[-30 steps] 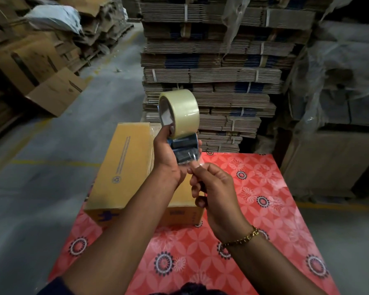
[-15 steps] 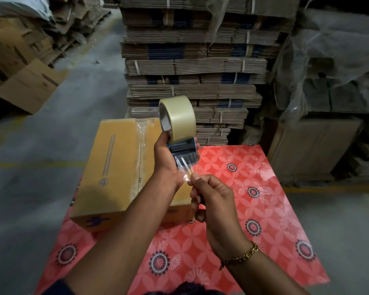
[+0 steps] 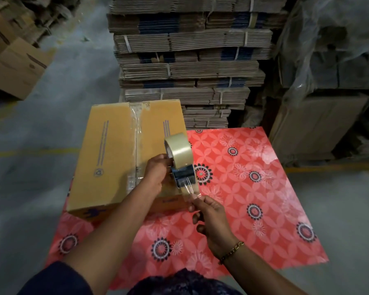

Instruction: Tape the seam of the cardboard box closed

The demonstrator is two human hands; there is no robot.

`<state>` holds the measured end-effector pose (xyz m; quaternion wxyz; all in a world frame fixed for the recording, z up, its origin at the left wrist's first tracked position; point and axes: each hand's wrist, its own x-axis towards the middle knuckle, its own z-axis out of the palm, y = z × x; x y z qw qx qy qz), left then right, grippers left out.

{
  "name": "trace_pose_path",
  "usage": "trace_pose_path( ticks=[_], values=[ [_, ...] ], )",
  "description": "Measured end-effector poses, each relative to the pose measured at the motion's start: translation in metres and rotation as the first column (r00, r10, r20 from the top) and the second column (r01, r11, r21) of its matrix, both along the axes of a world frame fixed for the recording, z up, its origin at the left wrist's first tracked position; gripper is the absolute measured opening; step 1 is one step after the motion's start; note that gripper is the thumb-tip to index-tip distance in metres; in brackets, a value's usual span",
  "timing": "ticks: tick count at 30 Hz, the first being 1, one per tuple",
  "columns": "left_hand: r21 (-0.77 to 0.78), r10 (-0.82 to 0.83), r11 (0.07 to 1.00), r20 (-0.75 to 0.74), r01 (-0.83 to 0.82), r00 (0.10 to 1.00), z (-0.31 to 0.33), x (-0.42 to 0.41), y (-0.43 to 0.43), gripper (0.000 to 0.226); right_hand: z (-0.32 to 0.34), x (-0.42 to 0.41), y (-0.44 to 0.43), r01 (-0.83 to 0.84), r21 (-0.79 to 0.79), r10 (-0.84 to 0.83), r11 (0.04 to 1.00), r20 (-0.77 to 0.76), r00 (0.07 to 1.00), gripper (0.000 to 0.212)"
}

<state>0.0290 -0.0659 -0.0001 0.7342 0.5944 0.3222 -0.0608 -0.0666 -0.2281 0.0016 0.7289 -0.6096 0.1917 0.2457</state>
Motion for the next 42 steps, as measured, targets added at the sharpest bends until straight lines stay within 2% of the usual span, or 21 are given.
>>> trace_pose_path(
  ticks=[5, 8, 9, 11, 12, 13, 15, 18, 20, 23, 26, 32, 35, 38, 39, 40, 42],
  values=[
    [0.263, -0.031, 0.964, -0.068, 0.048, 0.997, -0.029, 0.006, 0.005, 0.011, -0.021, -0.003, 0.005, 0.041, 0.013, -0.04, 0.999, -0.08, 0.996, 0.02],
    [0.468, -0.107, 0.876, -0.048, 0.117, 0.993, -0.034, 0.009, 0.005, 0.009, -0.025, -0.001, 0.006, 0.06, 0.014, -0.058, 0.998, -0.106, 0.993, 0.02],
    [0.596, -0.145, 0.79, -0.044, 0.143, 0.988, -0.034, 0.01, 0.006, 0.01, -0.026, -0.001, 0.006, 0.061, 0.016, -0.059, 0.998, -0.115, 0.992, 0.019],
    [0.836, -0.236, 0.506, -0.104, 0.214, 0.966, -0.038, 0.012, 0.011, 0.027, -0.027, -0.003, 0.005, 0.057, 0.032, -0.052, 0.998, -0.14, 0.989, 0.016],
    [0.888, -0.256, 0.4, -0.128, 0.226, 0.958, -0.043, 0.013, 0.016, 0.035, -0.028, -0.004, 0.004, 0.057, 0.046, -0.049, 0.997, -0.15, 0.987, 0.015],
    [0.903, -0.265, 0.359, -0.146, 0.238, 0.953, -0.046, 0.013, 0.02, 0.041, -0.028, -0.005, 0.003, 0.057, 0.061, -0.047, 0.997, -0.156, 0.987, 0.015],
    [0.897, -0.263, 0.373, -0.142, 0.237, 0.954, -0.049, 0.008, 0.025, 0.047, -0.028, -0.006, 0.003, 0.063, 0.087, -0.048, 0.994, -0.161, 0.986, 0.016],
    [0.897, -0.258, 0.44, 0.074, 0.049, 0.963, -0.047, -0.021, 0.019, 0.029, -0.029, -0.006, 0.004, 0.068, 0.119, -0.049, 0.991, -0.163, 0.985, 0.015],
    [0.917, -0.371, 0.397, 0.188, -0.027, 0.909, -0.046, -0.057, 0.009, 0.024, -0.03, -0.006, 0.005, 0.06, 0.121, -0.04, 0.991, -0.156, 0.987, 0.017],
    [0.959, -0.613, 0.282, 0.147, 0.041, 0.776, -0.048, -0.106, -0.005, 0.031, -0.03, -0.005, 0.004, 0.047, 0.115, -0.03, 0.992, -0.146, 0.989, 0.018],
    [0.966, -0.652, 0.254, 0.136, 0.047, 0.746, -0.058, -0.115, -0.011, 0.034, -0.03, -0.005, 0.003, 0.035, 0.12, -0.019, 0.992, -0.136, 0.99, 0.02],
    [0.945, -0.594, 0.328, 0.216, -0.012, 0.775, -0.063, -0.109, -0.015, 0.011, -0.03, -0.002, 0.0, -0.024, 0.105, 0.037, 0.994, -0.117, 0.992, 0.026],
    [0.934, -0.597, 0.356, 0.235, -0.009, 0.767, -0.059, -0.107, -0.014, 0.006, -0.029, -0.001, -0.002, -0.058, 0.145, 0.078, 0.988, -0.136, 0.988, 0.038],
    [0.924, -0.591, 0.383, 0.251, -0.008, 0.766, -0.055, -0.104, -0.016, 0.007, -0.031, -0.004, -0.009, -0.155, 0.219, 0.19, 0.963, -0.151, 0.97, 0.053],
    [0.916, -0.588, 0.401, 0.259, -0.002, 0.766, -0.054, -0.103, -0.016, 0.006, -0.034, -0.006, -0.012, -0.178, 0.209, 0.209, 0.962, -0.135, 0.969, 0.053],
    [0.908, -0.586, 0.42, 0.264, 0.008, 0.766, -0.053, -0.103, -0.016, 0.005, -0.038, -0.008, -0.018, -0.208, 0.135, 0.218, 0.969, -0.068, 0.974, 0.048],
    [0.891, -0.58, 0.453, 0.272, 0.026, 0.768, -0.052, -0.104, -0.016, 0.003, -0.05, -0.008, -0.031, -0.209, -0.179, 0.24, 0.961, 0.177, 0.955, 0.031]
  ],
)
